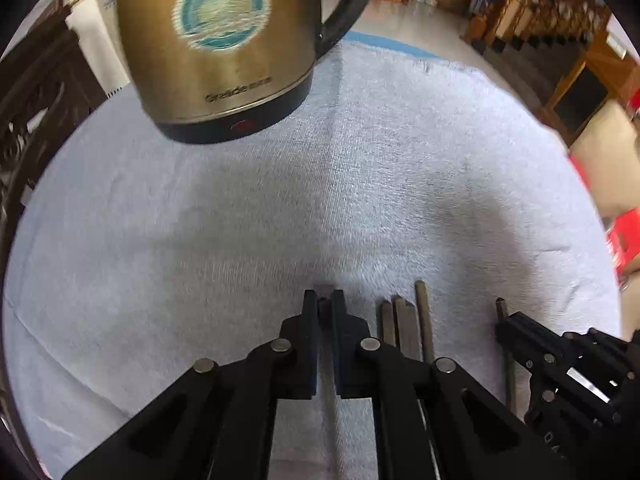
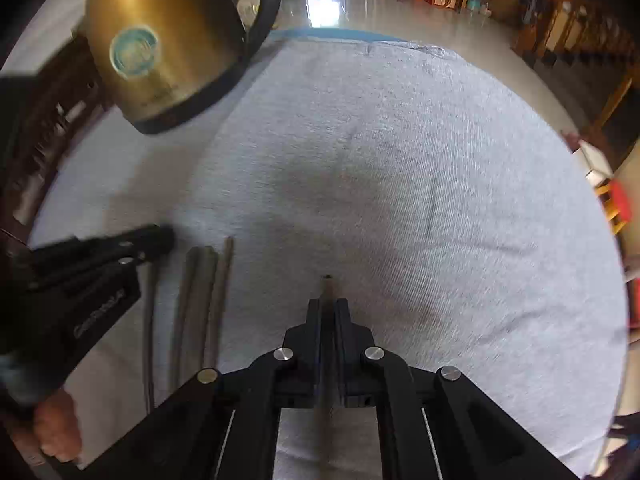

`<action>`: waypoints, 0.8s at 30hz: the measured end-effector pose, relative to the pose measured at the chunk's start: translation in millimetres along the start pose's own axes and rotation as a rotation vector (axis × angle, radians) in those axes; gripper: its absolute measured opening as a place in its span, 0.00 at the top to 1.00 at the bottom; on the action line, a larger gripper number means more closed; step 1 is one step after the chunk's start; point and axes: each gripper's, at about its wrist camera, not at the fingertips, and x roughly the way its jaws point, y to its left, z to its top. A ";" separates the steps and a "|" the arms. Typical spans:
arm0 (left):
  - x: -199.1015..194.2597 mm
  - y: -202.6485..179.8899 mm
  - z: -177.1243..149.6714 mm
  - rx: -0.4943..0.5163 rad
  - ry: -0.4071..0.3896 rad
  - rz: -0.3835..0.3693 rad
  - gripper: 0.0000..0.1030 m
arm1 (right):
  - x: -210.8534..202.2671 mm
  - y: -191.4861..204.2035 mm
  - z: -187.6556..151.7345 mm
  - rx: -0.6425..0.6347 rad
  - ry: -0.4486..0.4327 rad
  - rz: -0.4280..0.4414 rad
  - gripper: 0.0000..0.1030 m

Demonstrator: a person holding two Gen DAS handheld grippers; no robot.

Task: Organize utensils

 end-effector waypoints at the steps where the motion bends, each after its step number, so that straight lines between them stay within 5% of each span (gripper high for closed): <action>1: -6.0 2.1 -5.3 0.002 -0.015 0.002 0.95 | -7.9 -0.9 -3.8 -0.005 -0.026 0.014 0.94; 7: -85.6 16.5 -35.0 -0.017 -0.194 -0.061 0.95 | -85.6 -5.9 -33.6 -0.015 -0.243 0.087 0.94; 13: -209.5 20.4 -99.3 -0.008 -0.498 -0.047 0.95 | -188.2 -0.5 -92.5 -0.025 -0.536 0.162 0.94; 24: -353.6 16.8 -217.4 -0.022 -0.879 -0.064 0.95 | -323.2 48.0 -214.8 -0.018 -0.953 0.131 0.94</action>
